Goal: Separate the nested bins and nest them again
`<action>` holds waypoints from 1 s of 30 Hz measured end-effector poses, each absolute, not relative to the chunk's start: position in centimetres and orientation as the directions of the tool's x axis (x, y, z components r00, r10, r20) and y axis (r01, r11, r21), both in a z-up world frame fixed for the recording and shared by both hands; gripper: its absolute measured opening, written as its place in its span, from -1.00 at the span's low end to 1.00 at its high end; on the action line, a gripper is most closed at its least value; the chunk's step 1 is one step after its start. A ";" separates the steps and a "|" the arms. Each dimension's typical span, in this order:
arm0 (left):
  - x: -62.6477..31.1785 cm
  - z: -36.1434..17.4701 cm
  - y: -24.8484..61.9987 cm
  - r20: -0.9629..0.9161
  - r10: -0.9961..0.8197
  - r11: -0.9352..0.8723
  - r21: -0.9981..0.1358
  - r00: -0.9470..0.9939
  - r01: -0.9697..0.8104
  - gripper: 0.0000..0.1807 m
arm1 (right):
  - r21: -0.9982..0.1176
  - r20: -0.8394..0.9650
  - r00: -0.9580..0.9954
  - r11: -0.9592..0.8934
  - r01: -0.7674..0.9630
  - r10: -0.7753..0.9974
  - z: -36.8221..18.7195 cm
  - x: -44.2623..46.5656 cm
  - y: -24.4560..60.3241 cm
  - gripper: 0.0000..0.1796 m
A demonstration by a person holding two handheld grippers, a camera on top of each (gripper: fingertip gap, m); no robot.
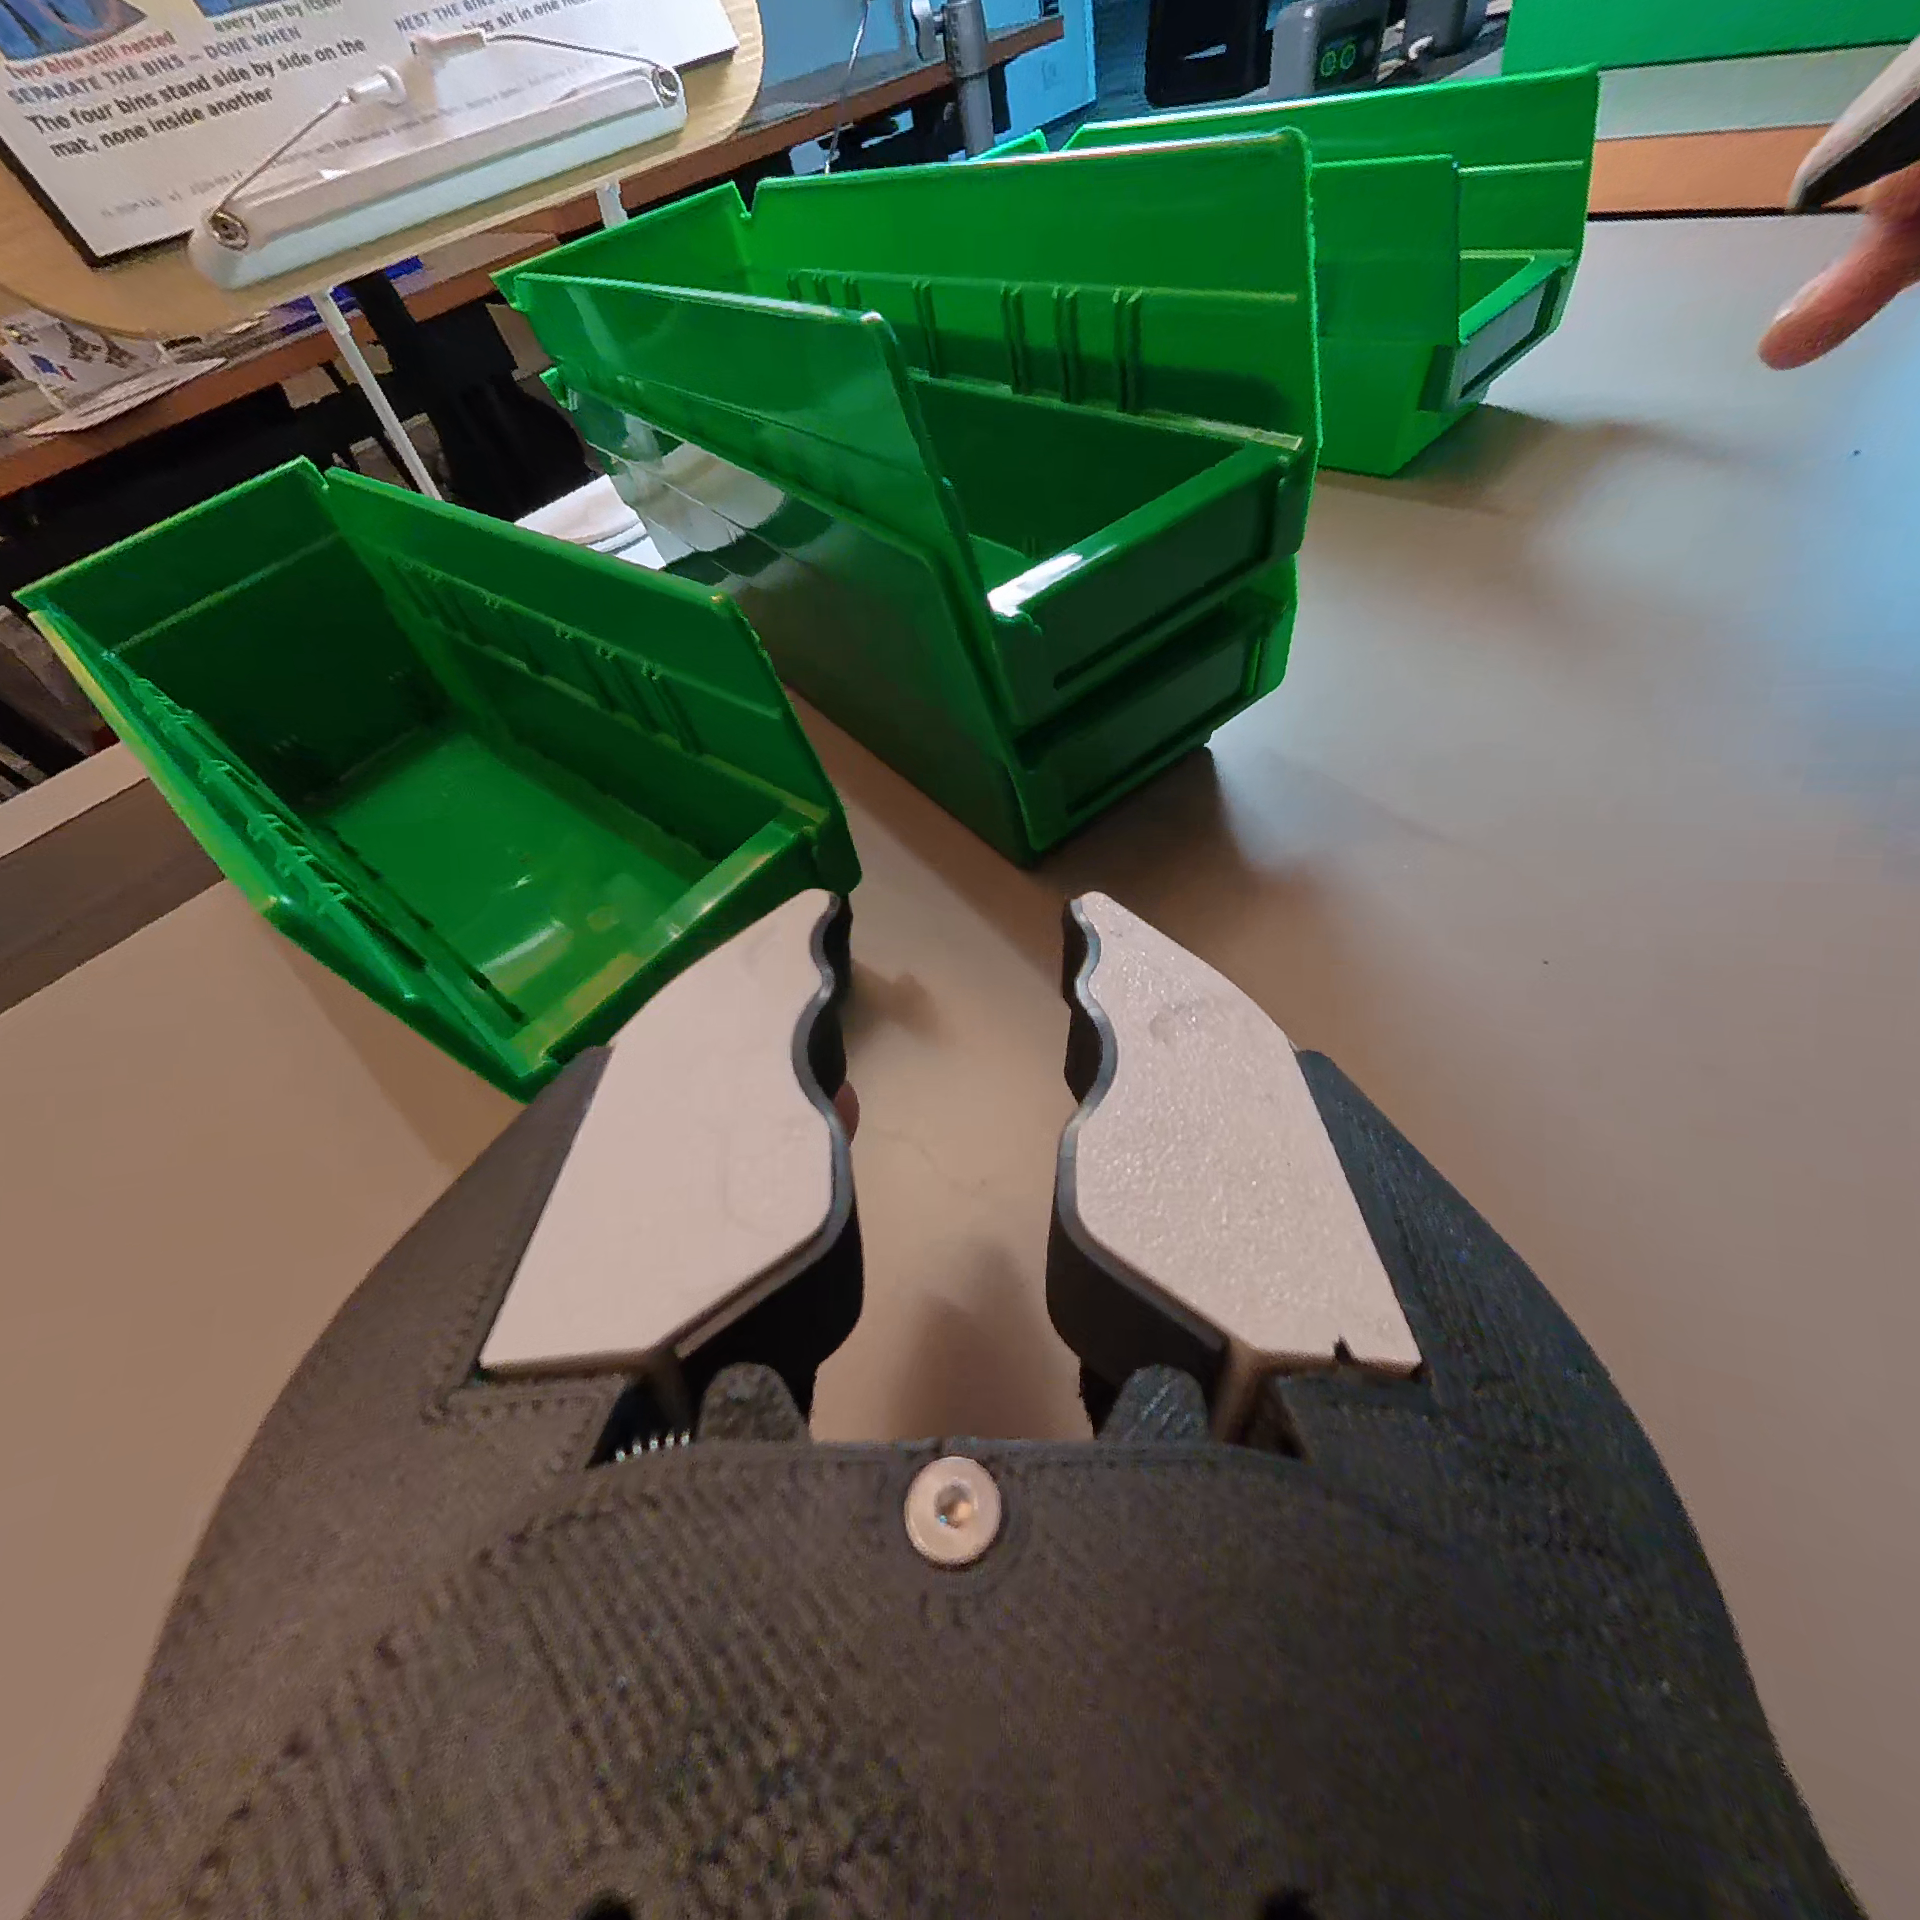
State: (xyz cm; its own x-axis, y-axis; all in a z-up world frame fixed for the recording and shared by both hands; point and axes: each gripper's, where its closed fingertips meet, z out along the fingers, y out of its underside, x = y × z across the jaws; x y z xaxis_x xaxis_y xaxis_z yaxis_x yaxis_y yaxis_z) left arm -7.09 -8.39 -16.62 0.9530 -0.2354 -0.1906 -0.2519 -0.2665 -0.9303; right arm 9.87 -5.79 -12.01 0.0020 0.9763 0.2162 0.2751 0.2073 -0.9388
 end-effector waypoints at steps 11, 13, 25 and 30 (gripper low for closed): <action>-6.6 -16.8 -8.5 -0.174 -0.262 -0.271 -0.931 0.949 -0.245 -0.57 | -0.656 0.572 -0.067 0.505 0.561 0.818 -12.3 -1.7 -4.7 -0.48; -6.7 -16.8 -8.6 -0.176 -0.261 -0.268 -0.931 0.949 -0.246 -0.57 | -0.532 0.612 -0.136 0.532 0.658 0.779 -13.8 -2.7 -3.7 -0.47; -6.5 -16.5 -8.8 -0.173 -0.274 -0.259 -0.934 0.946 -0.246 -0.58 | -0.245 0.560 -0.357 0.561 0.791 0.747 -18.5 -2.9 -0.6 -0.63; -6.5 -16.7 -8.7 -0.172 -0.277 -0.262 -0.933 0.945 -0.246 -0.59 | -0.275 0.456 -0.445 0.598 0.753 0.771 -17.2 -1.6 -1.4 -0.68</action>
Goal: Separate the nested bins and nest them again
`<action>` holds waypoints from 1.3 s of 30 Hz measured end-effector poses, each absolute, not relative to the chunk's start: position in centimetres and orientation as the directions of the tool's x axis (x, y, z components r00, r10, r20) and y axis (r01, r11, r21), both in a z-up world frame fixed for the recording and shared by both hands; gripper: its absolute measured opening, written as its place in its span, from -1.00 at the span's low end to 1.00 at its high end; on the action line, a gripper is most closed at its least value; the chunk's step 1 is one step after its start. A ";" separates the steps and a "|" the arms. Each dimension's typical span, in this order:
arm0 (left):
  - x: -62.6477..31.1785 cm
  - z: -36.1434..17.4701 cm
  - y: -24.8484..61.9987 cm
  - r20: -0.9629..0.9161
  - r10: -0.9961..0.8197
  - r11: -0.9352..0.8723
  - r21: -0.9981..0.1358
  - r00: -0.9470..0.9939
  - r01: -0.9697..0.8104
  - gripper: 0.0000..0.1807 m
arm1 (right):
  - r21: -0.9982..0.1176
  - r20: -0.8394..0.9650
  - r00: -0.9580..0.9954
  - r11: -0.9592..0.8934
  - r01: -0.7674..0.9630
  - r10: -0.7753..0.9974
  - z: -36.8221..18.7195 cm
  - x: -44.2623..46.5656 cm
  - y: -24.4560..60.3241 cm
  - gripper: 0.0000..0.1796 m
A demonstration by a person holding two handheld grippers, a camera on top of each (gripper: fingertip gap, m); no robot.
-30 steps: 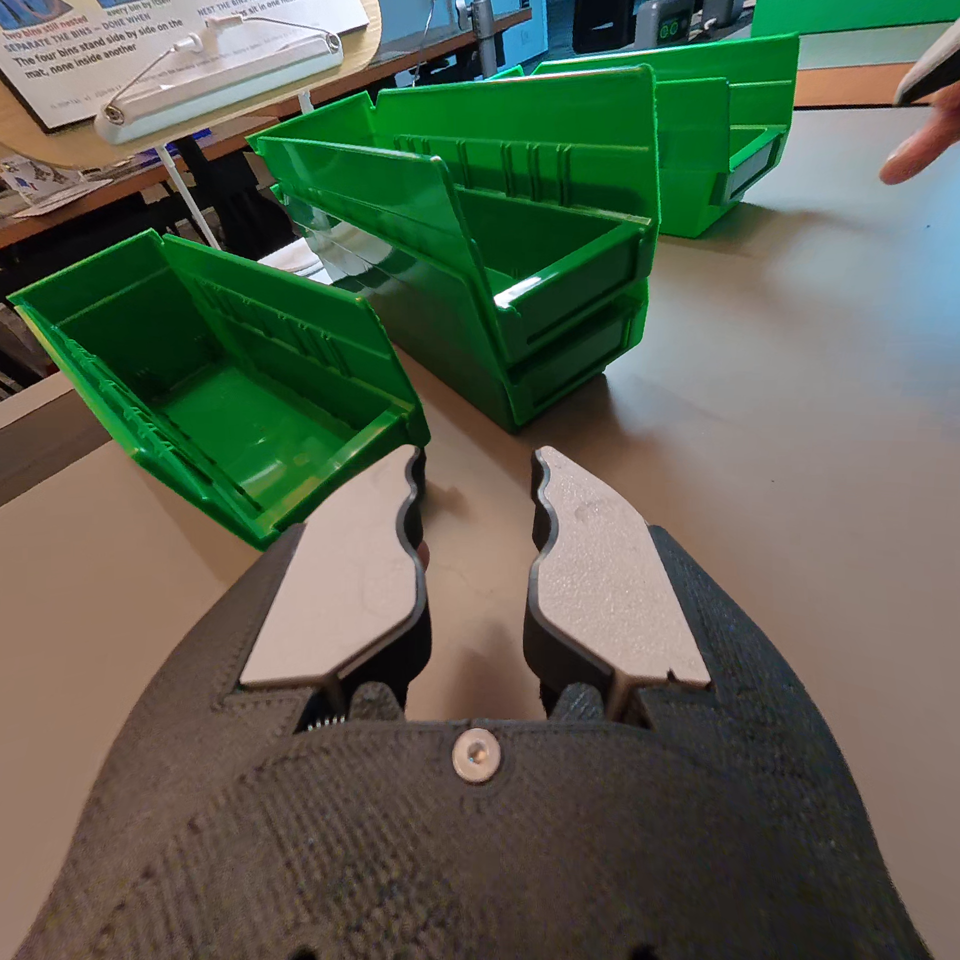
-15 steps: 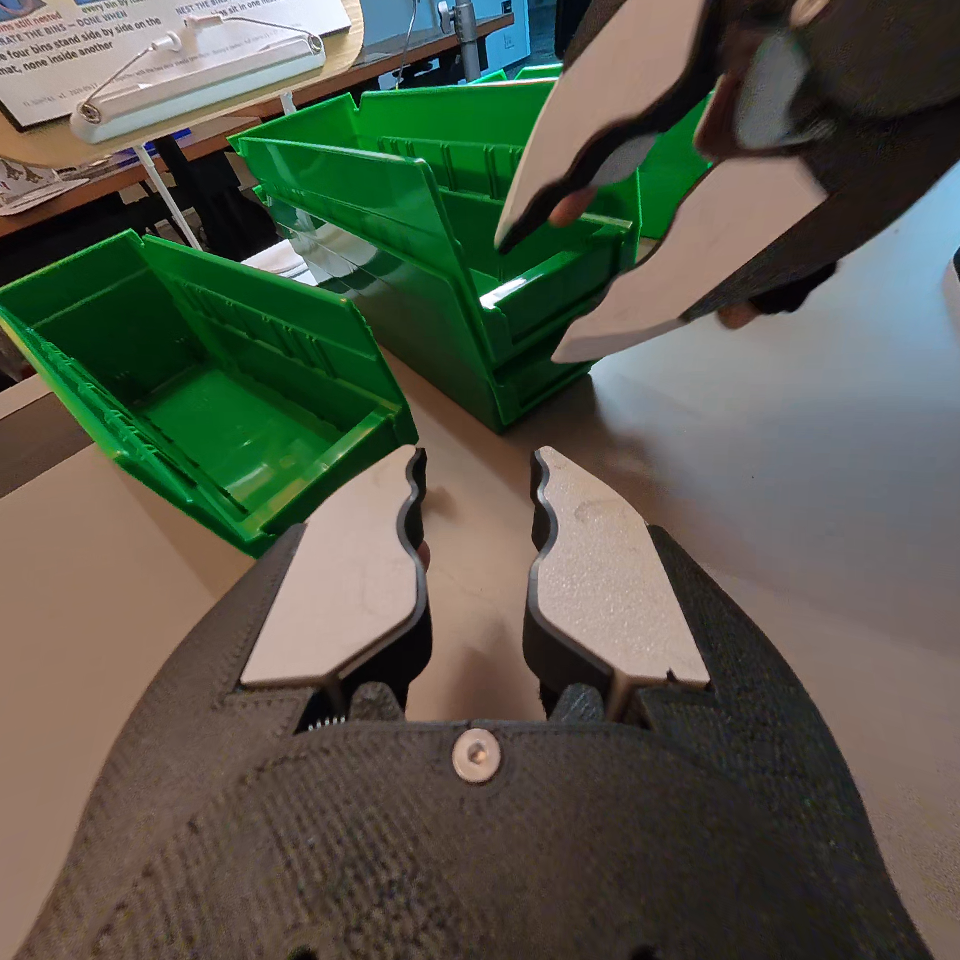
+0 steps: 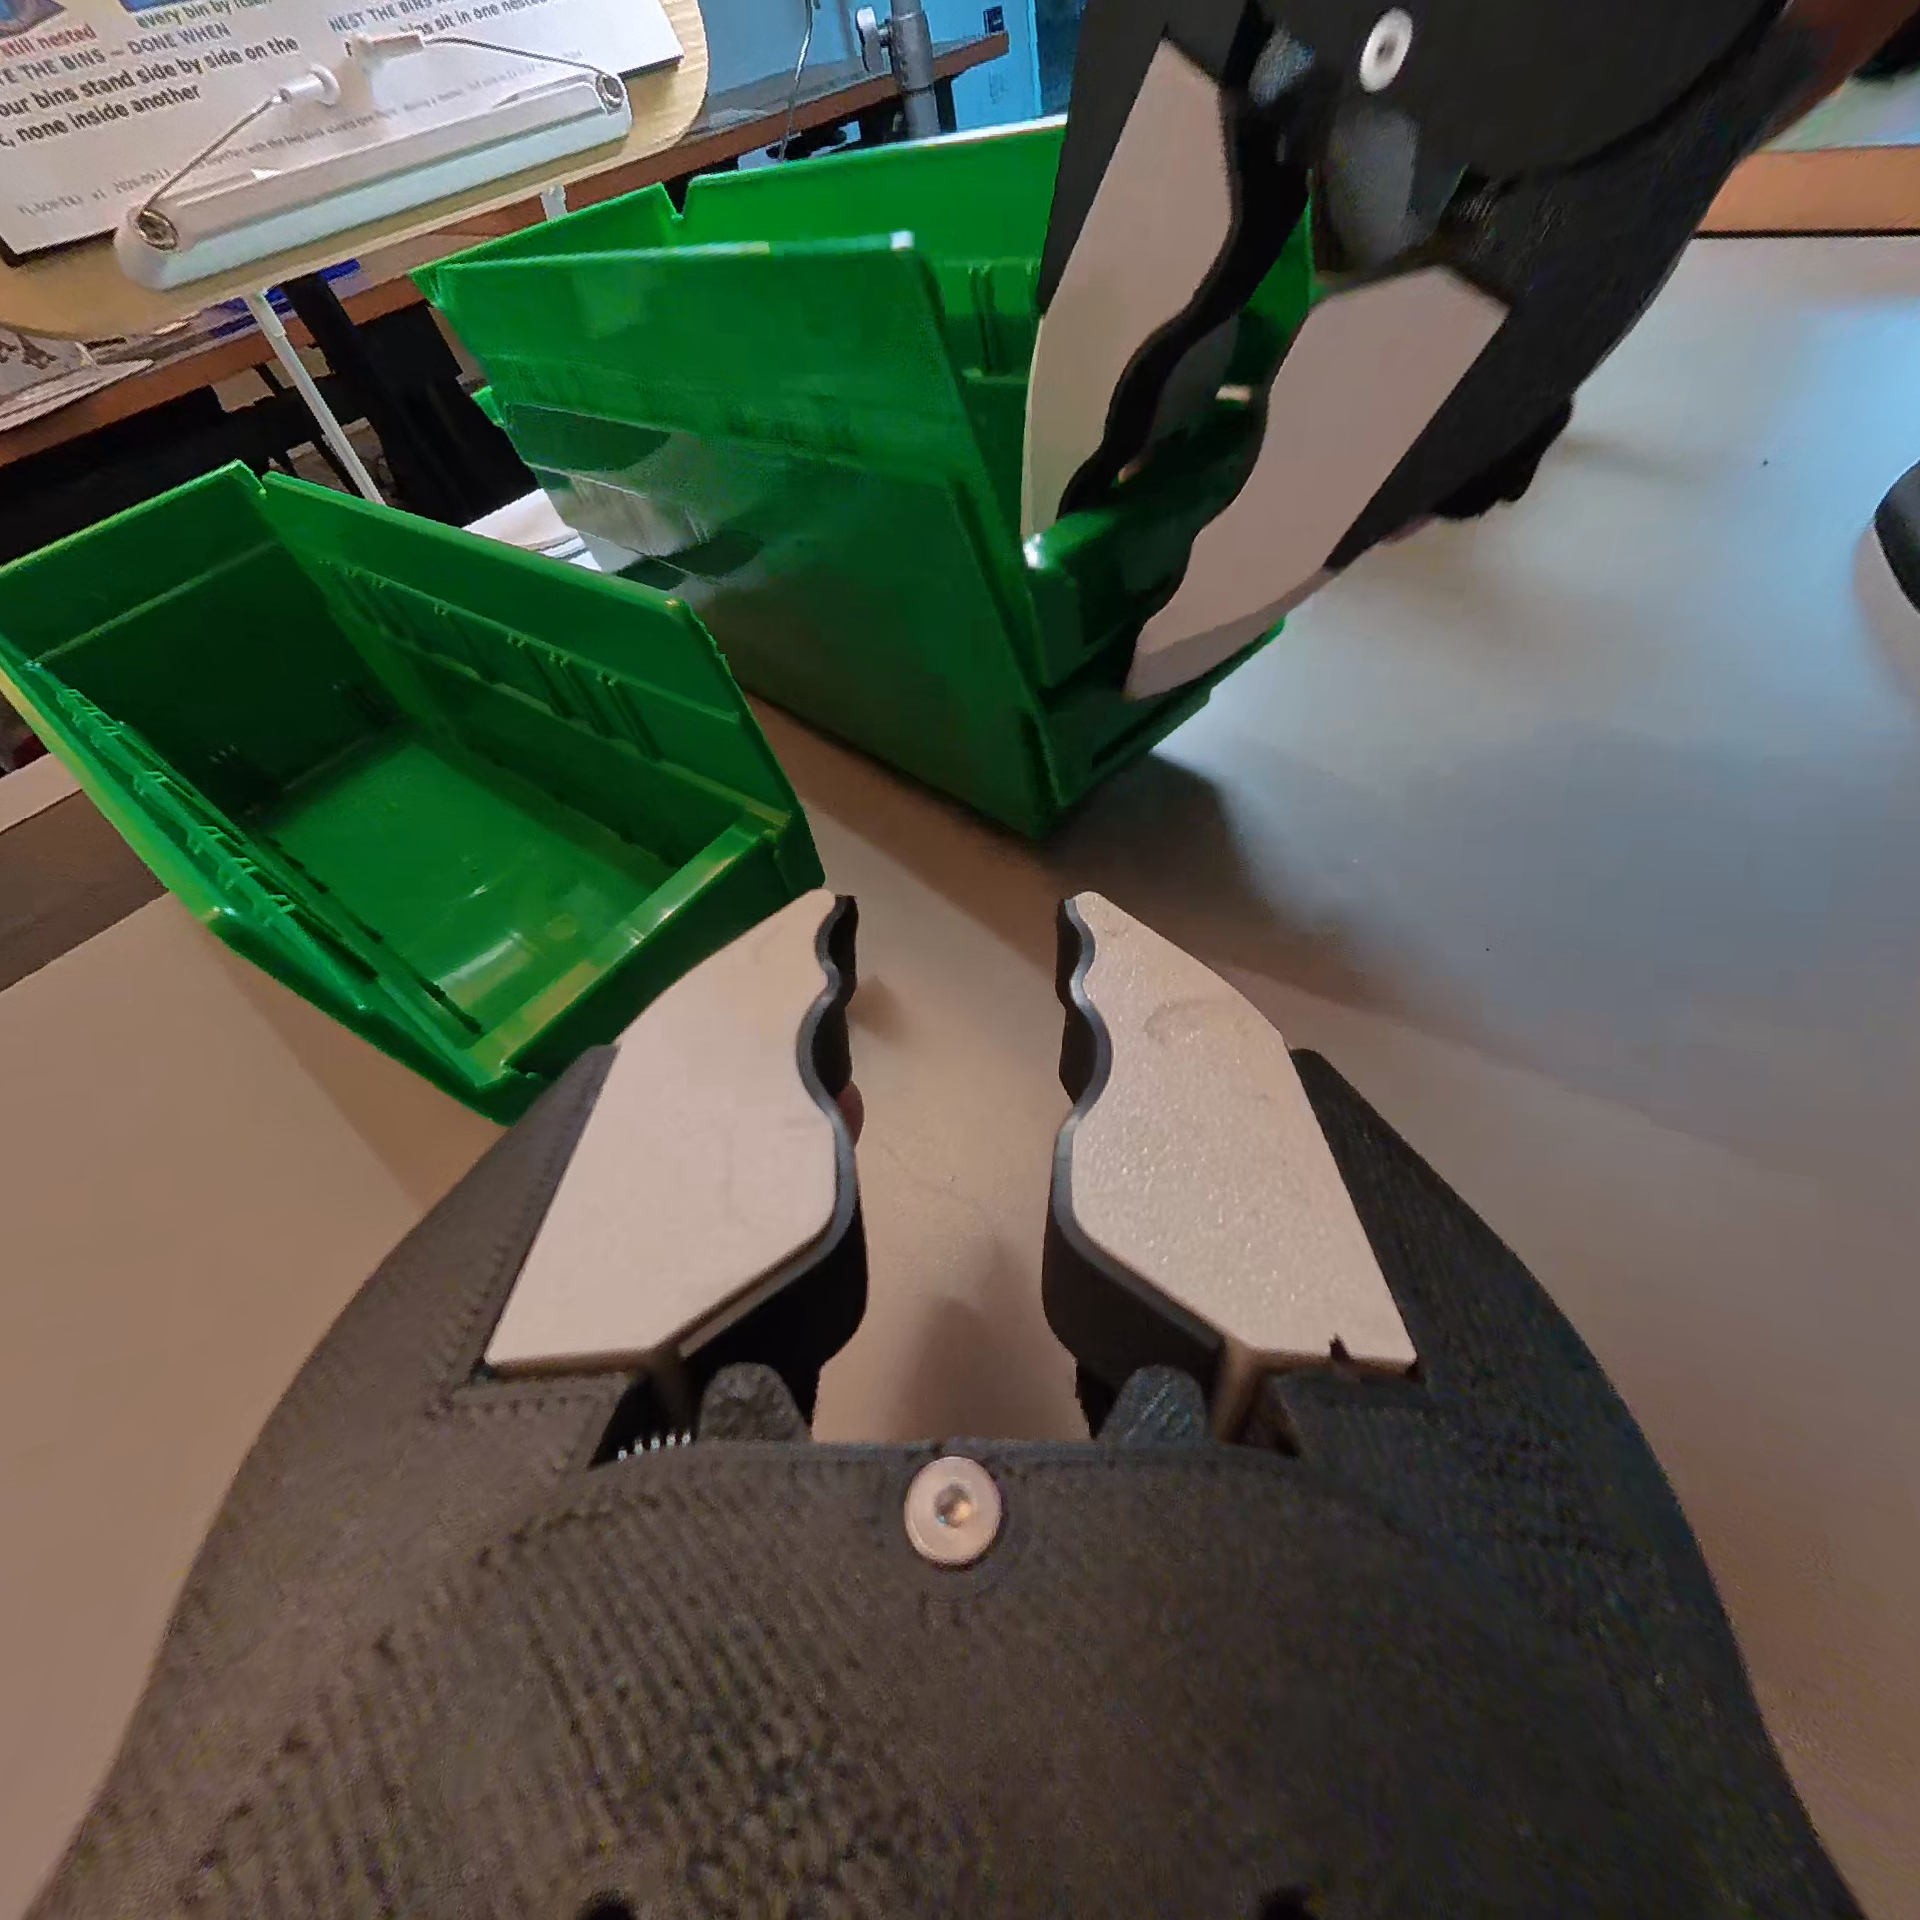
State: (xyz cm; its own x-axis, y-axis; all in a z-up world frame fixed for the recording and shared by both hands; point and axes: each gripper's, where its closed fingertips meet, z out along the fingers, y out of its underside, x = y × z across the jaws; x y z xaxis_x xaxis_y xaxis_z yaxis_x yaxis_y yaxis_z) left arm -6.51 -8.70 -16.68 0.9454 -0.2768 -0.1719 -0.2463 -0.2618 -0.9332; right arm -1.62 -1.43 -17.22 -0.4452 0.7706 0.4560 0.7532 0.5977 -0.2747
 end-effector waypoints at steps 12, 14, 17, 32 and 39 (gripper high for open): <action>-4.4 -14.5 -7.0 -0.115 -0.304 -0.184 -0.967 0.946 -0.177 -0.60 | -0.336 0.344 -0.520 0.620 0.709 0.782 -13.5 -1.2 -3.0 -0.67; -3.5 -13.9 -6.1 -0.107 -0.311 -0.167 -0.972 0.944 -0.165 -0.60 | -0.341 0.344 -0.525 0.625 0.702 0.778 -13.4 -1.5 -3.5 -0.67; -2.3 -14.0 -4.8 -0.068 -0.330 -0.178 -0.975 0.941 -0.133 -0.56 | -0.349 0.343 -0.535 0.633 0.691 0.772 -13.2 -1.9 -4.4 -0.67; -1.0 -14.8 -4.7 -0.076 -0.367 -0.158 -0.977 0.927 -0.142 -0.71 | -0.246 0.303 -0.617 0.685 0.686 0.726 -13.3 -0.4 -3.6 -0.69; -1.7 -18.6 -4.2 -0.048 -0.338 -0.342 -0.924 0.940 -0.171 -0.79 | -0.317 0.230 -0.584 0.627 0.711 0.778 -11.9 -0.4 -3.0 -0.71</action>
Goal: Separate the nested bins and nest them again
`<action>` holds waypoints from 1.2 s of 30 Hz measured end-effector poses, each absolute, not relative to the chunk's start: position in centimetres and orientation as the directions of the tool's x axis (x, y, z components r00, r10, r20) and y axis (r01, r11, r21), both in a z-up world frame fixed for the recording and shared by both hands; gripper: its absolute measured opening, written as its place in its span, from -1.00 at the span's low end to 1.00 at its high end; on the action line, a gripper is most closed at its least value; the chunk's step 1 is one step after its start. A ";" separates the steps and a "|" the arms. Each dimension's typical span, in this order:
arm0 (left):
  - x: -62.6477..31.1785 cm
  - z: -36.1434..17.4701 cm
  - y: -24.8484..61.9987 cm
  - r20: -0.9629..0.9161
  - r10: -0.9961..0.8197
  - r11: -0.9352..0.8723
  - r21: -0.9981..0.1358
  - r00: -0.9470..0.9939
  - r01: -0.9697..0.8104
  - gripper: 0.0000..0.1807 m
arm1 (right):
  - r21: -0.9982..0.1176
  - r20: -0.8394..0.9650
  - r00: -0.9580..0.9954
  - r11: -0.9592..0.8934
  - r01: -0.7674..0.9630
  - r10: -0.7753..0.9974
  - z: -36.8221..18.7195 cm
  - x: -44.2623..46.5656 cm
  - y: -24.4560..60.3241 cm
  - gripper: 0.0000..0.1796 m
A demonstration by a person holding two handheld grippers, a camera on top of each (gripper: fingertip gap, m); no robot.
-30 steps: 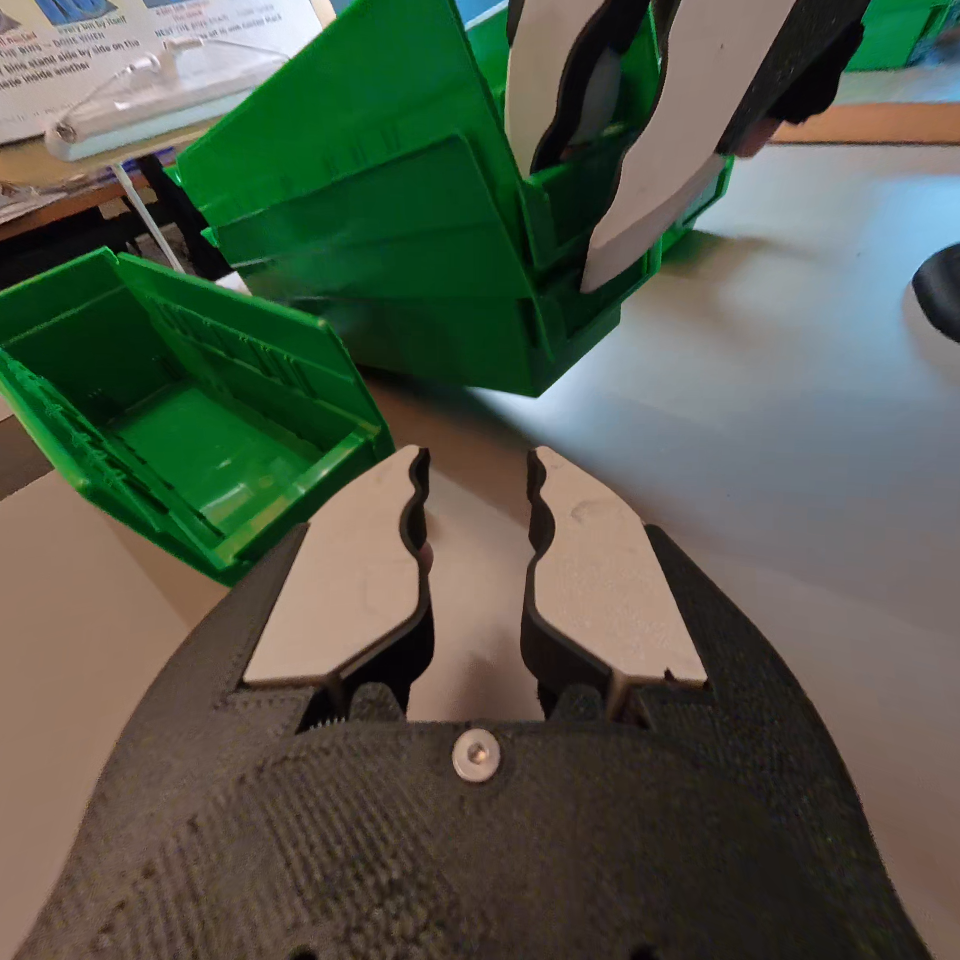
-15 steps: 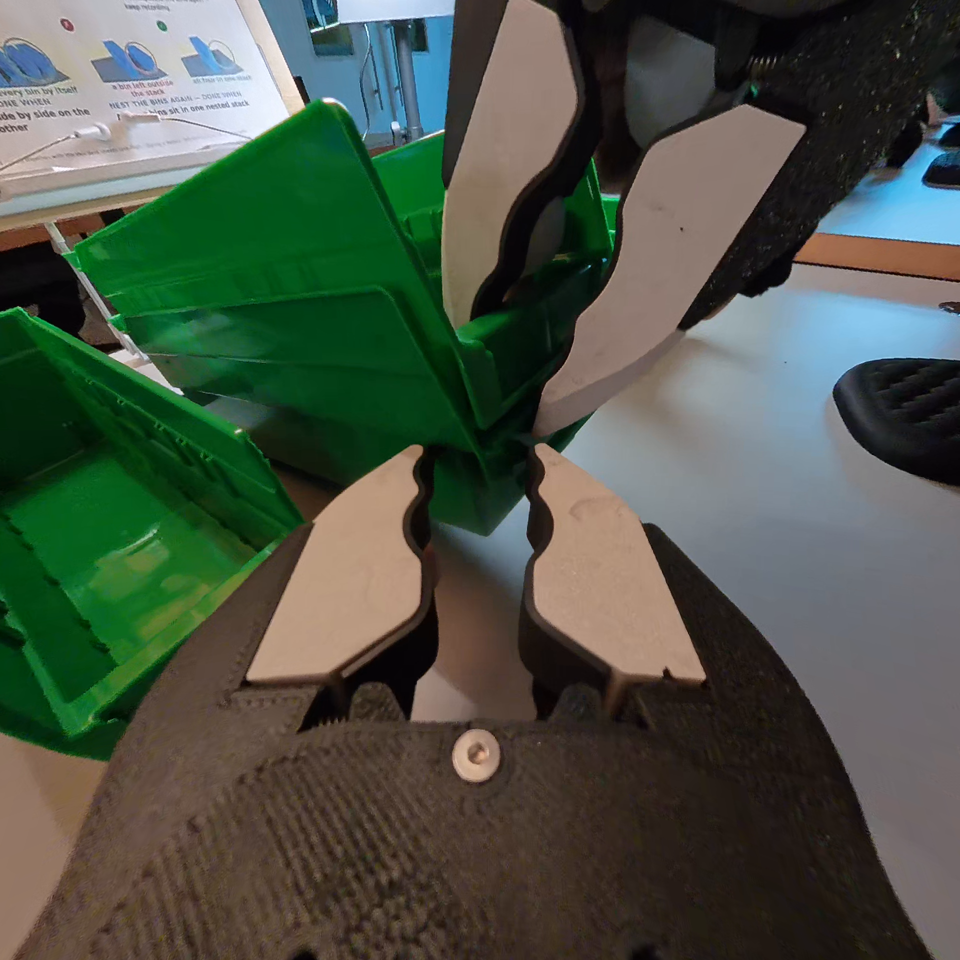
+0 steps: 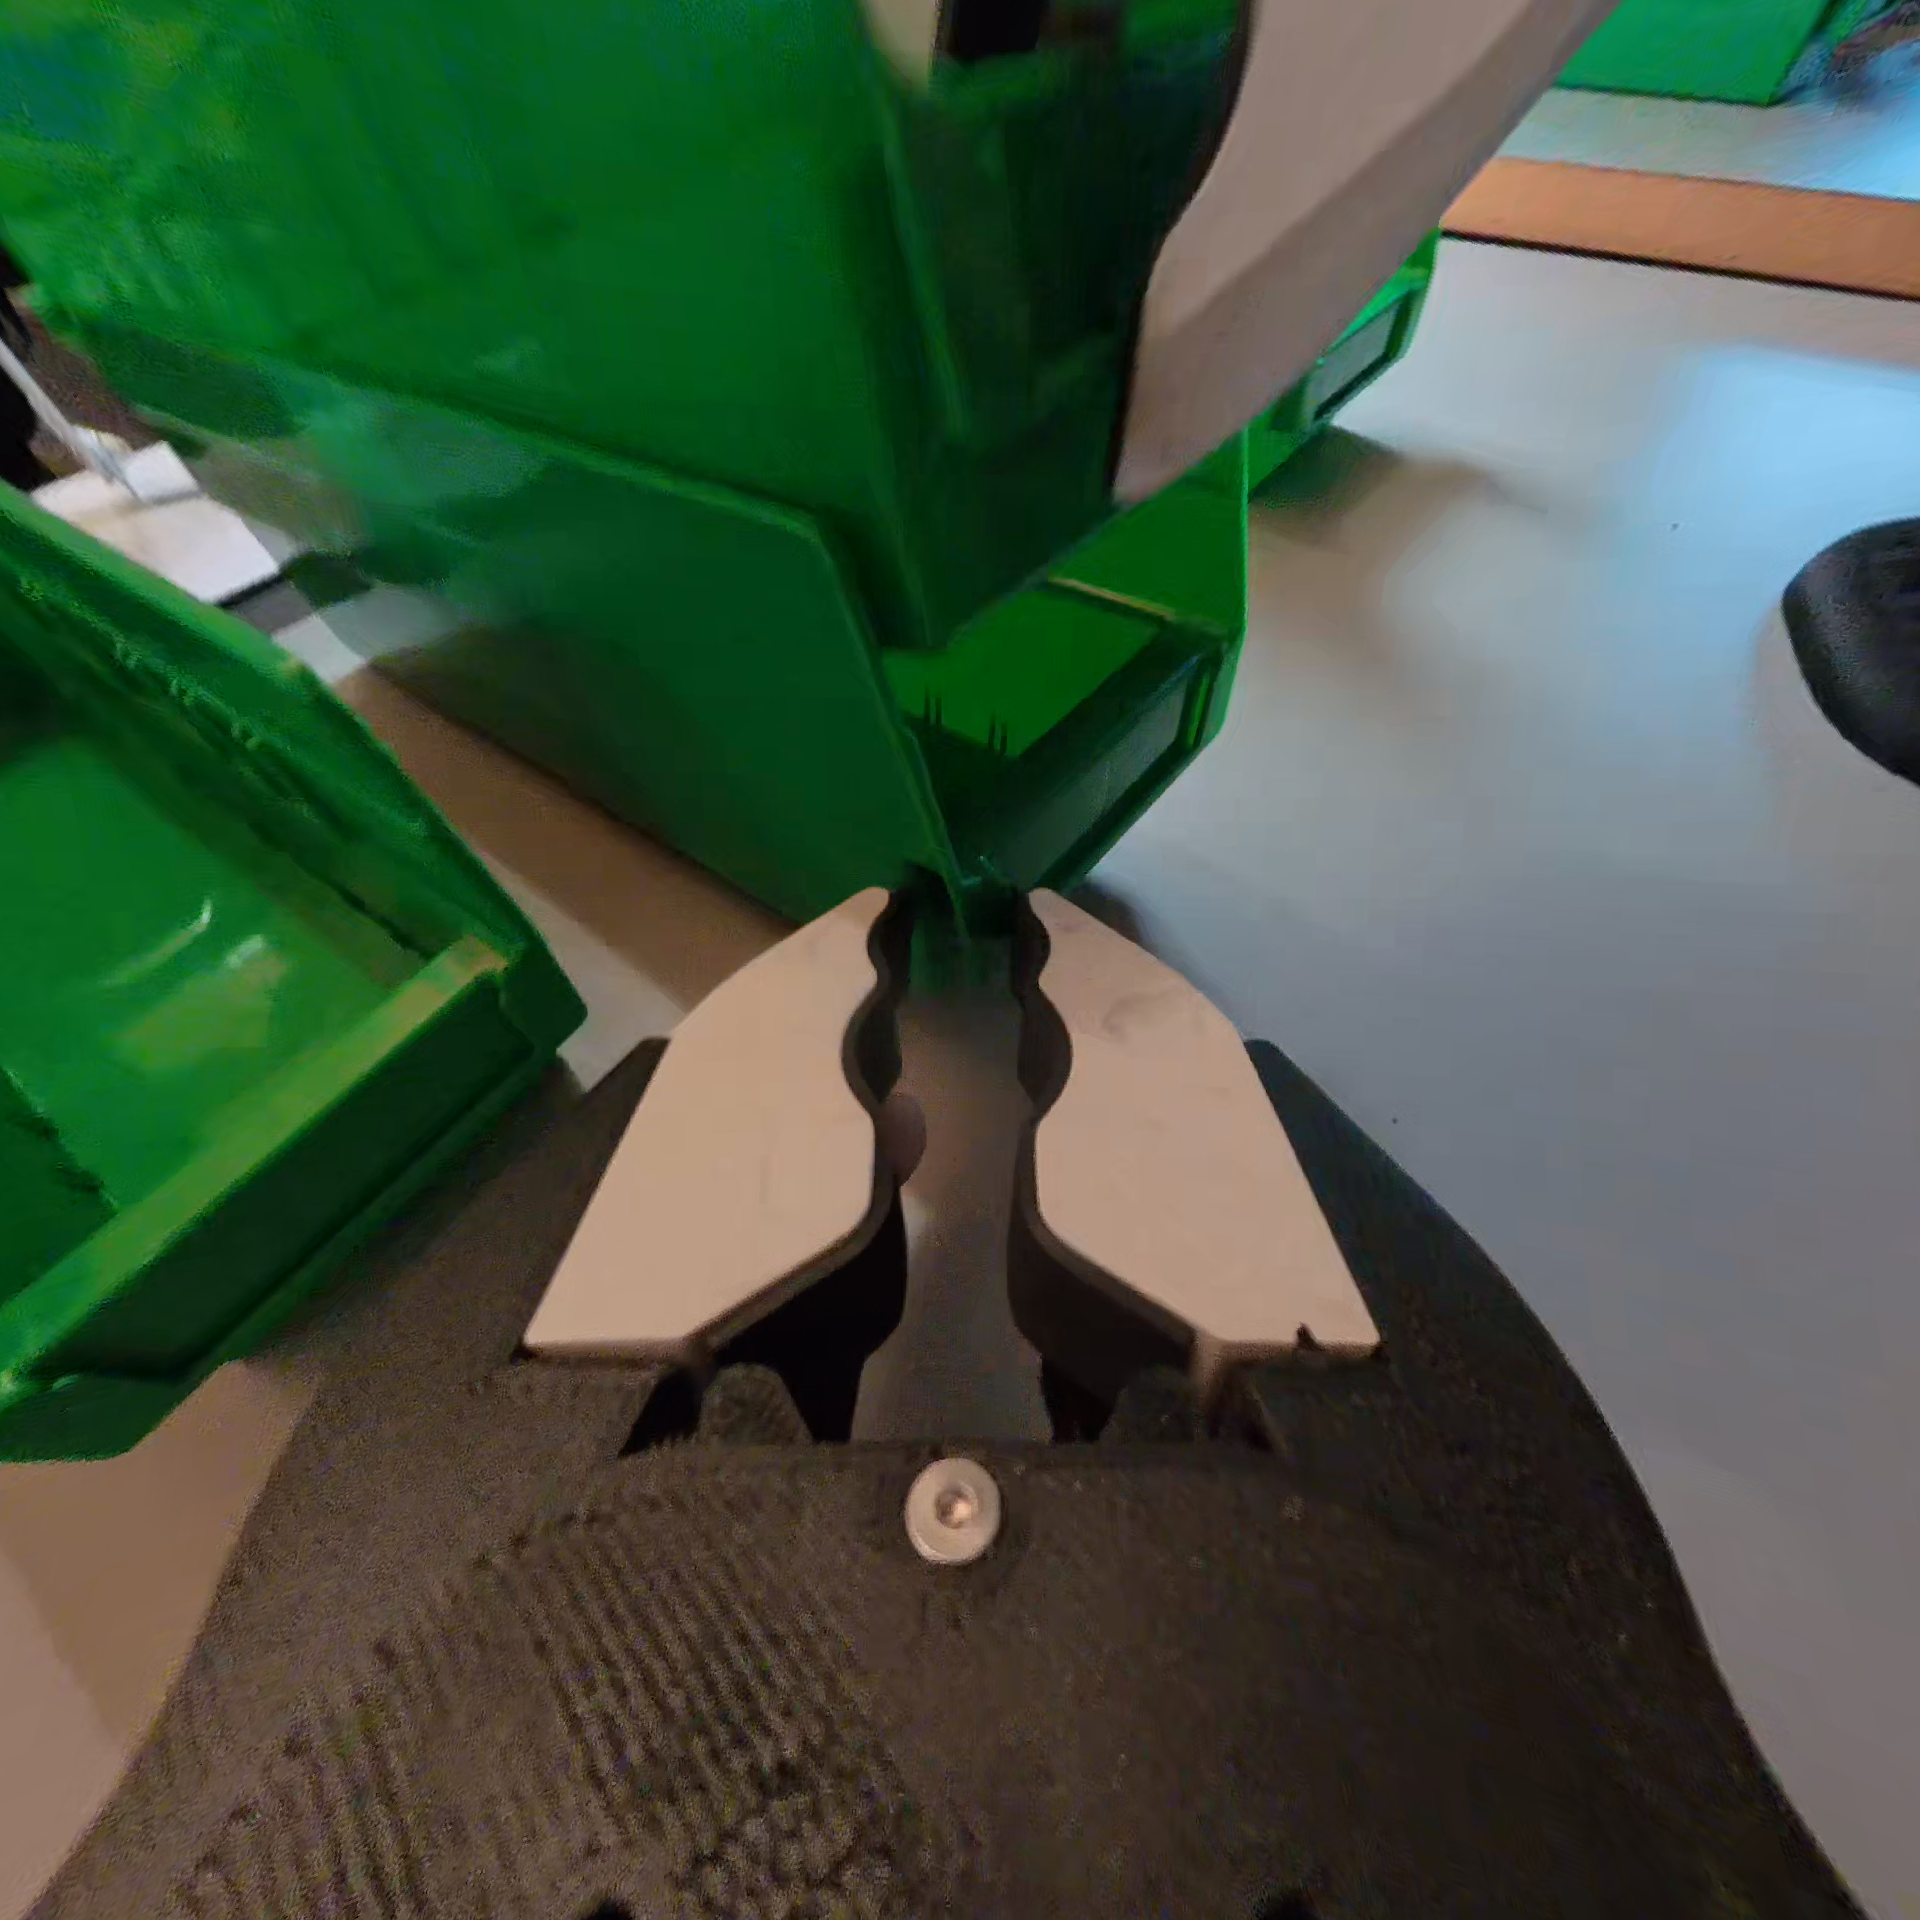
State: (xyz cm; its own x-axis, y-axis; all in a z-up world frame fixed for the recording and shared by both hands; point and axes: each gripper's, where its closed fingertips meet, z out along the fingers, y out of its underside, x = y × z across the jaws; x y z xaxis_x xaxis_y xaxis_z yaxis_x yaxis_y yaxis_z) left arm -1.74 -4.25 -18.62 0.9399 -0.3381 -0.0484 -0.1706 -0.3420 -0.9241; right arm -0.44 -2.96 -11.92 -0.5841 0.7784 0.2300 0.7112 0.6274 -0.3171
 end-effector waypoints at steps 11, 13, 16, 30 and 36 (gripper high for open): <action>-1.1 -19.0 -4.4 -0.099 -0.356 -0.348 -0.909 0.929 -0.230 -0.88 | -0.369 0.312 -0.550 0.632 0.681 0.775 -6.2 -0.1 -1.6 -0.67; -1.0 -18.8 -4.5 -0.125 -0.359 -0.326 -0.912 0.925 -0.250 -0.84 | -0.360 0.342 -0.552 0.648 0.671 0.761 -4.9 -0.4 -1.6 -0.67; -0.9 -18.5 -4.8 -0.133 -0.365 -0.305 -0.918 0.921 -0.253 -0.68 | -0.368 0.344 -0.555 0.652 0.663 0.758 -3.1 -0.3 -1.9 -0.67; -1.2 -16.6 -5.8 -0.154 -0.360 -0.221 -0.944 0.920 -0.244 -0.55 | -0.589 0.231 -0.493 0.524 0.616 0.839 4.6 1.3 0.2 -0.67; -1.3 -16.4 -5.9 -0.158 -0.355 -0.210 -0.947 0.921 -0.243 -0.56 | -0.670 0.296 -0.462 0.526 0.523 0.836 10.4 3.8 0.1 -0.67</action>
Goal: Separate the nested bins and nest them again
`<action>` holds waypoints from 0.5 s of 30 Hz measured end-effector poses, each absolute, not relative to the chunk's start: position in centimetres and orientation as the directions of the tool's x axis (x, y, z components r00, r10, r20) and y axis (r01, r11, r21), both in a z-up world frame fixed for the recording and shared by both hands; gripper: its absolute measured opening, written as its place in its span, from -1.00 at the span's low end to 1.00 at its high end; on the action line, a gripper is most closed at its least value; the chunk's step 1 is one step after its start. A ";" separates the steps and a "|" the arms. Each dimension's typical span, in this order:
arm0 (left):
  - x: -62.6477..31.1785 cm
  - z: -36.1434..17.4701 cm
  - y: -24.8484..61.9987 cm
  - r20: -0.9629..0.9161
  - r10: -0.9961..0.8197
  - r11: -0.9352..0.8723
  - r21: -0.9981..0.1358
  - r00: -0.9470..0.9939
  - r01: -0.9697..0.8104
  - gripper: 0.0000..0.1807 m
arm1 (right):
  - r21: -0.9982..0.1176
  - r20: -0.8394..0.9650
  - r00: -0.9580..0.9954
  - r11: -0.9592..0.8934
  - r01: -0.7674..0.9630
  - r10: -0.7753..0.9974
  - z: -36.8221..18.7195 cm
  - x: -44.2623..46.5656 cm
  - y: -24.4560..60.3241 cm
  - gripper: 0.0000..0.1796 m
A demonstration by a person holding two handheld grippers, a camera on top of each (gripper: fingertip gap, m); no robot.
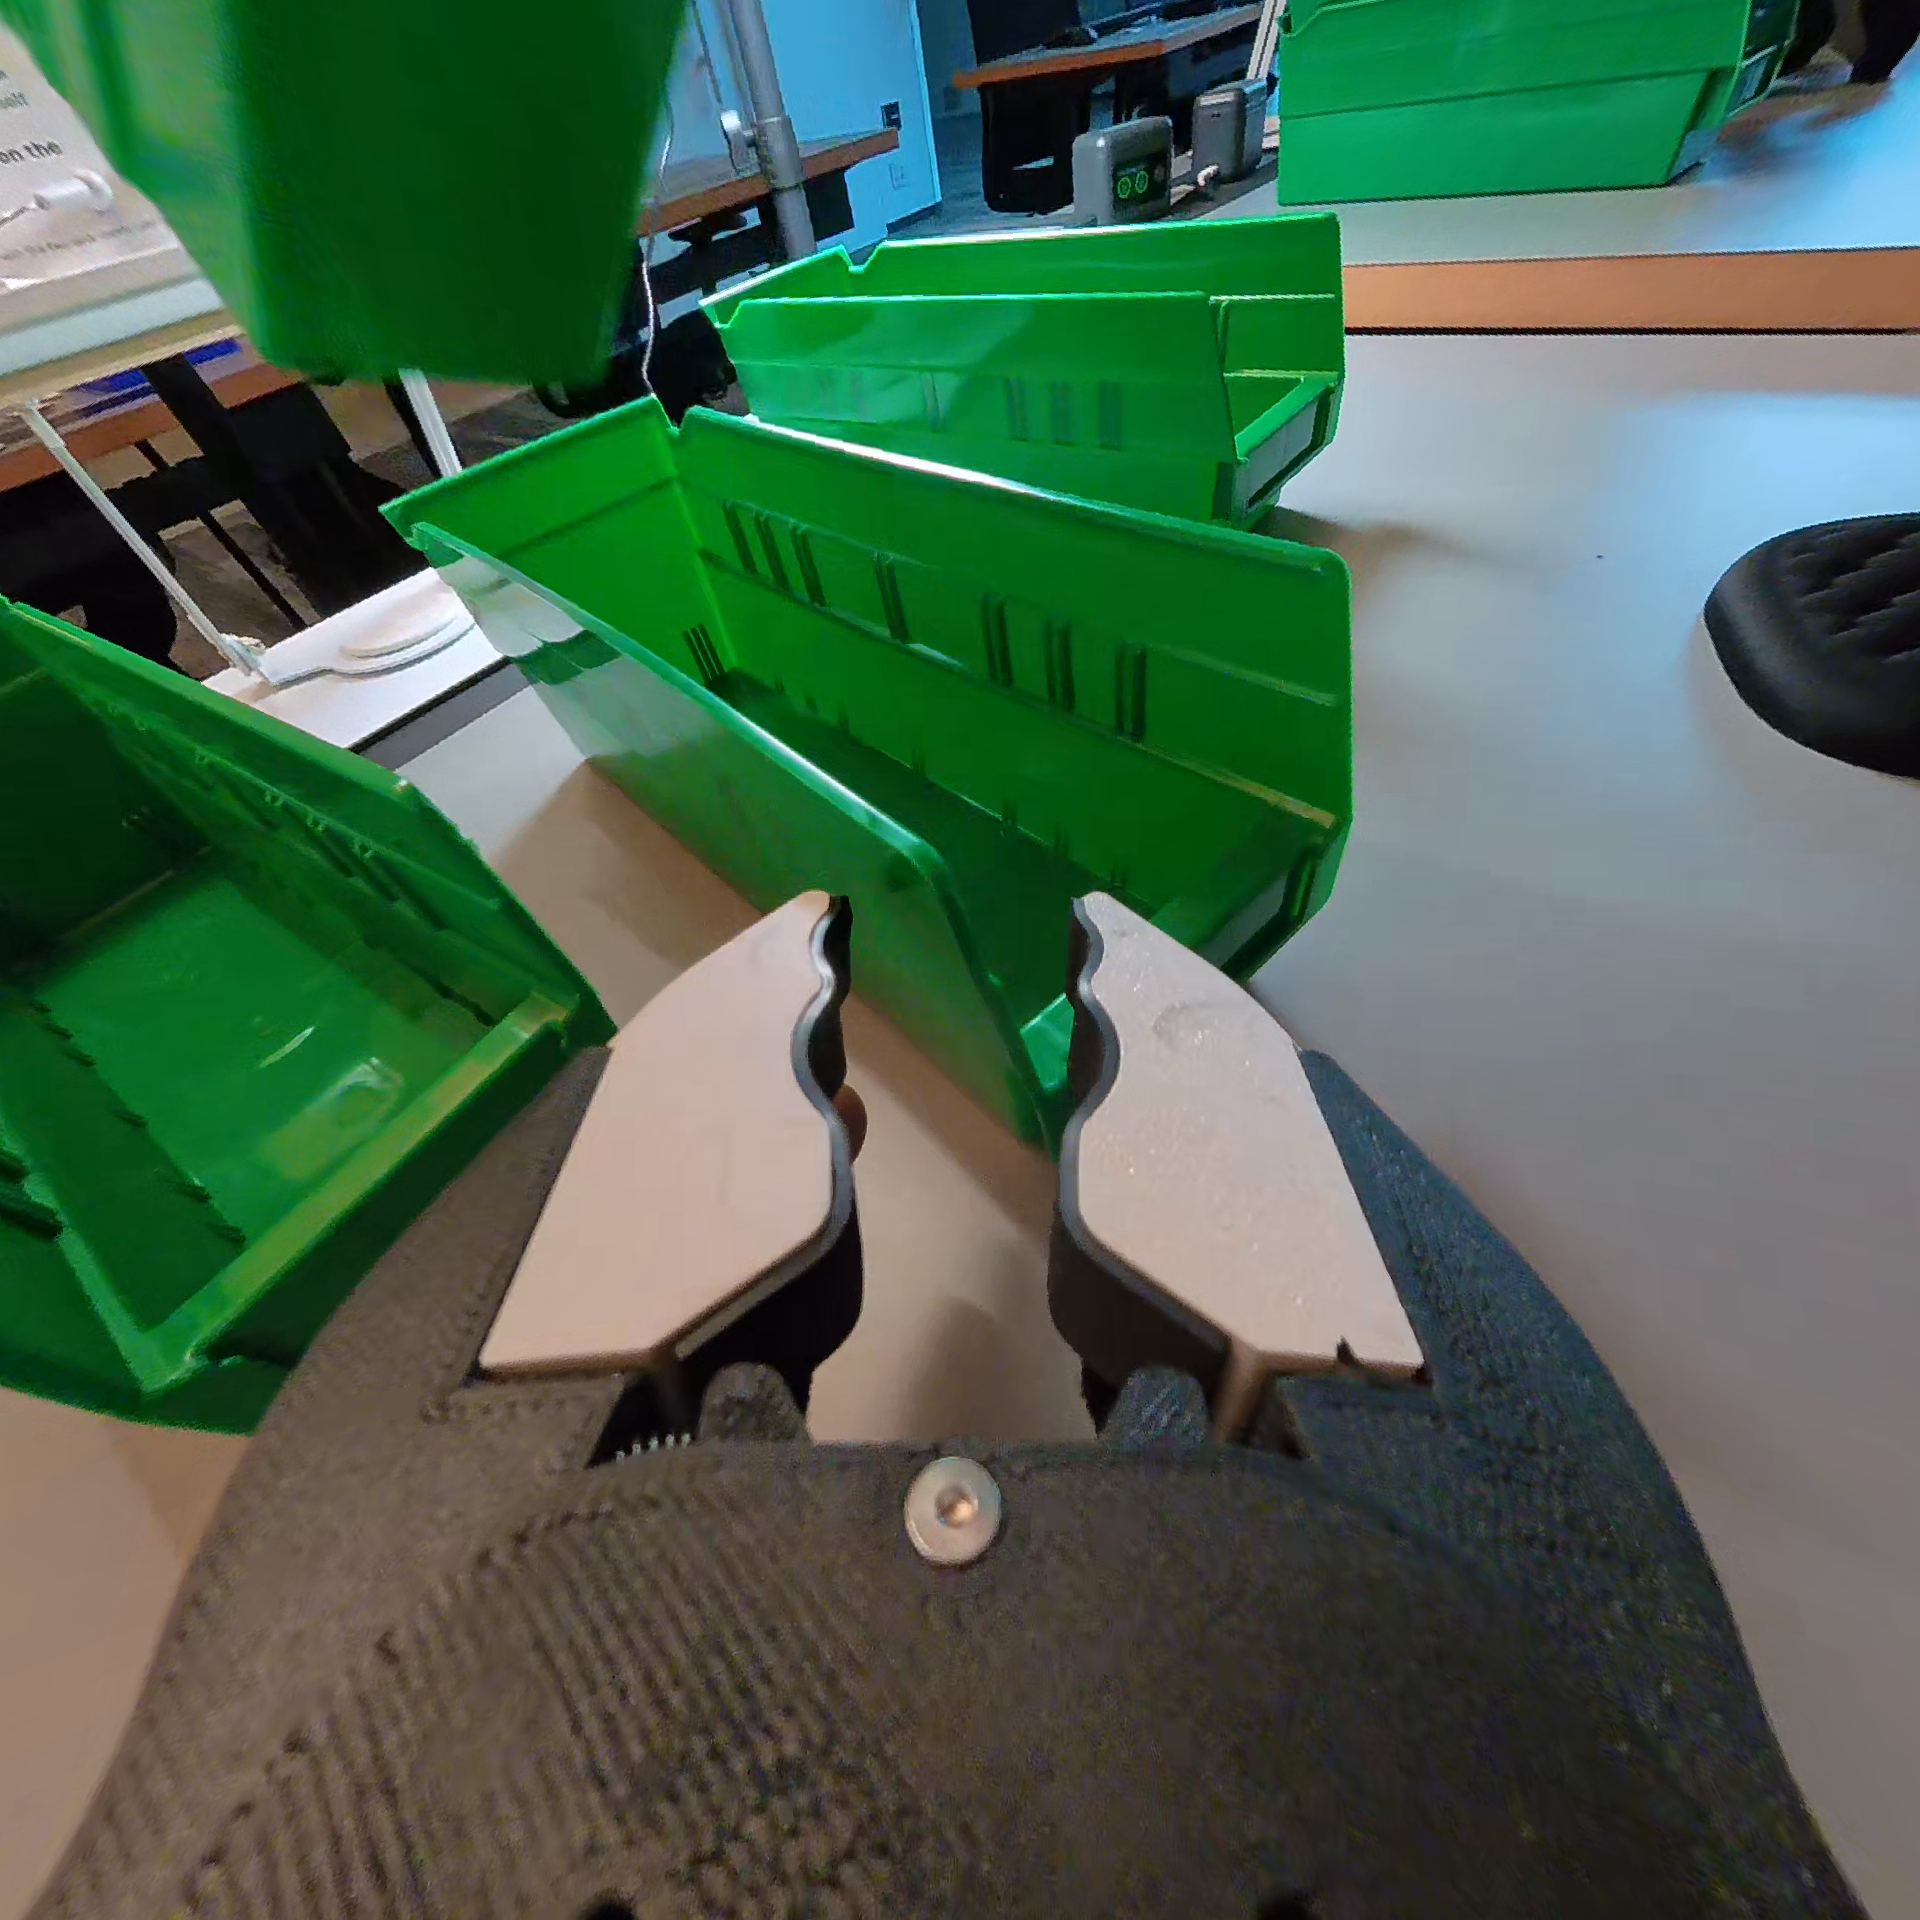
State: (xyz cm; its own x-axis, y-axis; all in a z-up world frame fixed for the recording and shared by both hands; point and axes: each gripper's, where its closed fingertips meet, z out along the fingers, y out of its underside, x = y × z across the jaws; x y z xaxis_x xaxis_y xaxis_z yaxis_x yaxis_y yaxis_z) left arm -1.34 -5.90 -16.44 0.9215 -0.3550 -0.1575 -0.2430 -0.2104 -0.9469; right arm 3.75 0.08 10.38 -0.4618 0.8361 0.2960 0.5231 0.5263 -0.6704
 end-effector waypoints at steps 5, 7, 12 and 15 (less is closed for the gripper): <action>-1.4 -16.3 -6.0 -0.177 -0.348 -0.201 -0.945 0.921 -0.257 -0.56 | -0.596 0.442 -0.405 0.599 0.535 0.800 13.3 6.7 0.2 -0.67; -1.6 -15.8 -6.2 -0.179 -0.341 -0.187 -0.949 0.923 -0.254 -0.56 | -0.551 0.496 -0.381 0.622 0.557 0.780 12.7 7.9 0.4 -0.67; -2.6 -14.4 -6.6 -0.152 -0.316 -0.160 -0.964 0.937 -0.211 -0.55 | -0.426 0.548 -0.377 0.637 0.642 0.746 5.2 10.5 1.7 -0.67; -3.2 -14.2 -6.8 -0.142 -0.298 -0.160 -0.967 0.944 -0.196 -0.55 | -0.381 0.550 -0.388 0.635 0.672 0.740 -0.1 11.1 2.6 -0.66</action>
State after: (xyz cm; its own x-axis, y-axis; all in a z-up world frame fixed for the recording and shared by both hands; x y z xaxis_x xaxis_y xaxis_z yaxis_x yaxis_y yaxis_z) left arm -3.24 -6.76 -14.23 0.9439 -0.2980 -0.1423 -0.1963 -0.1598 -0.9674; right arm 11.12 2.57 -0.14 -0.3879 0.7398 0.5497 0.6718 0.6353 -0.3809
